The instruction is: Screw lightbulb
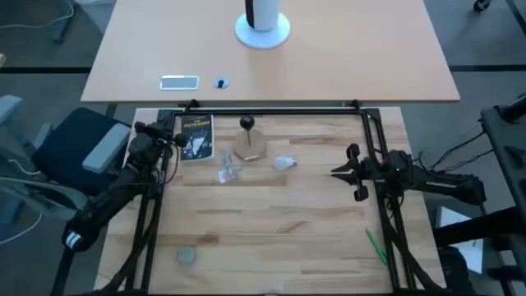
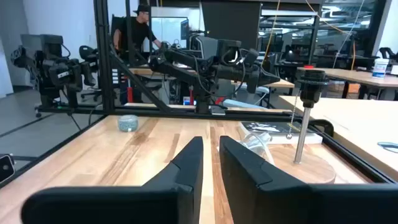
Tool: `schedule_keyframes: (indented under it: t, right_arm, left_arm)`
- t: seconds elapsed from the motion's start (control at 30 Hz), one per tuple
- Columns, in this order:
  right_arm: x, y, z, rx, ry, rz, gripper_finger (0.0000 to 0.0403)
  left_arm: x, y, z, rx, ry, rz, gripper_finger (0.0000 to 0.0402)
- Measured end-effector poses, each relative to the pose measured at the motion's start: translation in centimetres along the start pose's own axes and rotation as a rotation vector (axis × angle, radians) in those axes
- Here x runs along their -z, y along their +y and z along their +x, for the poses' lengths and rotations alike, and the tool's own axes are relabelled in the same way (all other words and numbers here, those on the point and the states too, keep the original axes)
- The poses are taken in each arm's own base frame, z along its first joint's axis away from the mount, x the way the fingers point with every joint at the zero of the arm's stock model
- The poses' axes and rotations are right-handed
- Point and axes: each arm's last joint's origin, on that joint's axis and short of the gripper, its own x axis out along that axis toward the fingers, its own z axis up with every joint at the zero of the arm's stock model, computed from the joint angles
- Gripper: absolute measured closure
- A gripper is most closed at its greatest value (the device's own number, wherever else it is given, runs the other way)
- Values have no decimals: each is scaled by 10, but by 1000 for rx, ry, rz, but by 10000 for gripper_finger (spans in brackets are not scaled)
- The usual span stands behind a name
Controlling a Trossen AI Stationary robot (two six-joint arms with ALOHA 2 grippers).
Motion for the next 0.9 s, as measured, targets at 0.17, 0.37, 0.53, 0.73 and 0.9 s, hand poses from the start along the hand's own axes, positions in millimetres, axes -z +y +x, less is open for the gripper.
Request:
schedule_keyframes:
  t: [0.17,0.37,0.53,0.73,0.9]
  right_arm:
    - [0,0,0,1,0,0,344]
    - [0,0,0,0,0,0,332]
    - [0,0,0,0,0,0,330]
    - [0,0,0,0,0,0,345]
    - [0,0,0,0,0,0,354]
  left_arm:
    - [0,0,0,0,0,0,401]
    - [0,0,0,0,0,0,401]
    - [0,0,0,0,0,0,401]
    - [0,0,0,0,0,0,401]
    - [0,0,0,0,0,0,401]
